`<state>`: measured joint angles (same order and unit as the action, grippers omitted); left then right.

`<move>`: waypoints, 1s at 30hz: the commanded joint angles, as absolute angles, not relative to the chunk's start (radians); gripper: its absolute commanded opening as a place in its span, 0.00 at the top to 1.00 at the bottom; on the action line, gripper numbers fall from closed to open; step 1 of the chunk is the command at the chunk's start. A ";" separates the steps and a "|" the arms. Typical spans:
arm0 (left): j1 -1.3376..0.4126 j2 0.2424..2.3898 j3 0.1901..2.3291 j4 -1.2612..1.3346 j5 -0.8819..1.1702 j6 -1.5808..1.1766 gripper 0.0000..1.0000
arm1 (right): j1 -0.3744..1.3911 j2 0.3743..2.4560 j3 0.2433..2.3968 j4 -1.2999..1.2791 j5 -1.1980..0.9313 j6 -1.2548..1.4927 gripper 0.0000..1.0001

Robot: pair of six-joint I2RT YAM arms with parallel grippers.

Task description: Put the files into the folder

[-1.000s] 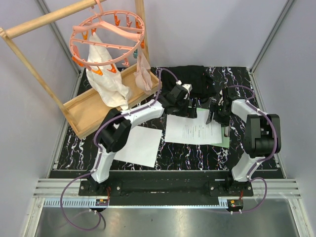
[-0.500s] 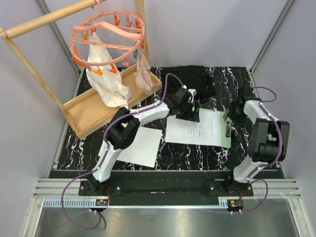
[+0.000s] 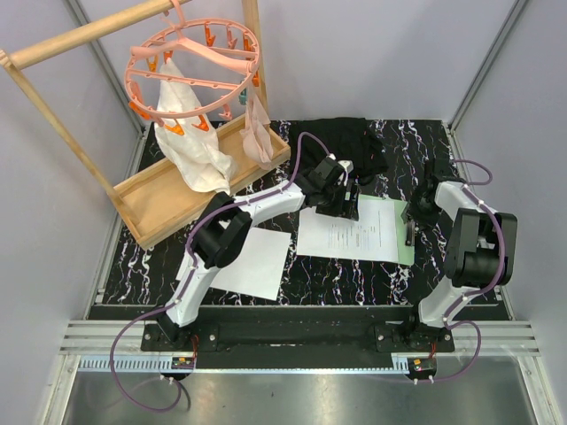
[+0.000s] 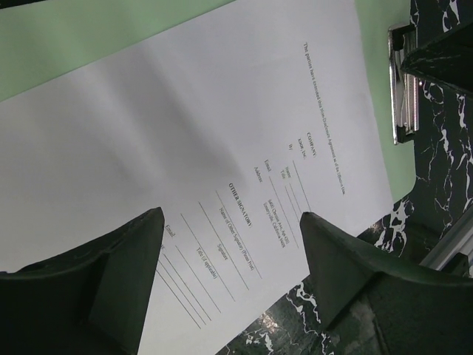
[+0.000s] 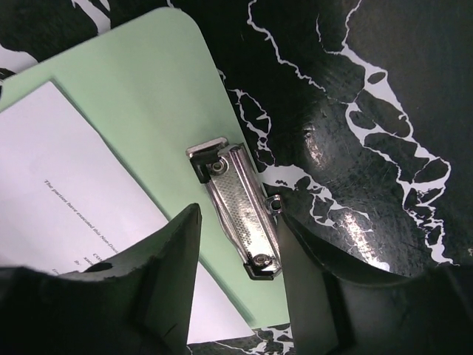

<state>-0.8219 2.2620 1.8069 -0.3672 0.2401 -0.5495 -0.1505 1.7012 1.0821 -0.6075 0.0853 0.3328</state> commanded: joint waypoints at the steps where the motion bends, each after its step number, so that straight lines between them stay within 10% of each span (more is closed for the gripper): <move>1: -0.825 2.272 1.845 -0.368 0.238 -0.525 0.20 | -0.146 1.718 1.062 -0.581 0.052 0.321 0.48; 8: -0.825 2.290 1.896 -0.448 0.247 -0.477 0.17 | -0.146 1.735 1.028 -0.569 0.002 0.319 0.57; 12: -0.825 2.276 1.916 -0.489 0.255 -0.459 0.13 | -0.146 1.747 1.019 -0.577 -0.032 0.328 0.86; 30: -0.867 2.198 1.873 -0.518 0.226 -0.462 0.15 | -0.137 1.646 0.957 -0.578 -0.104 0.304 1.00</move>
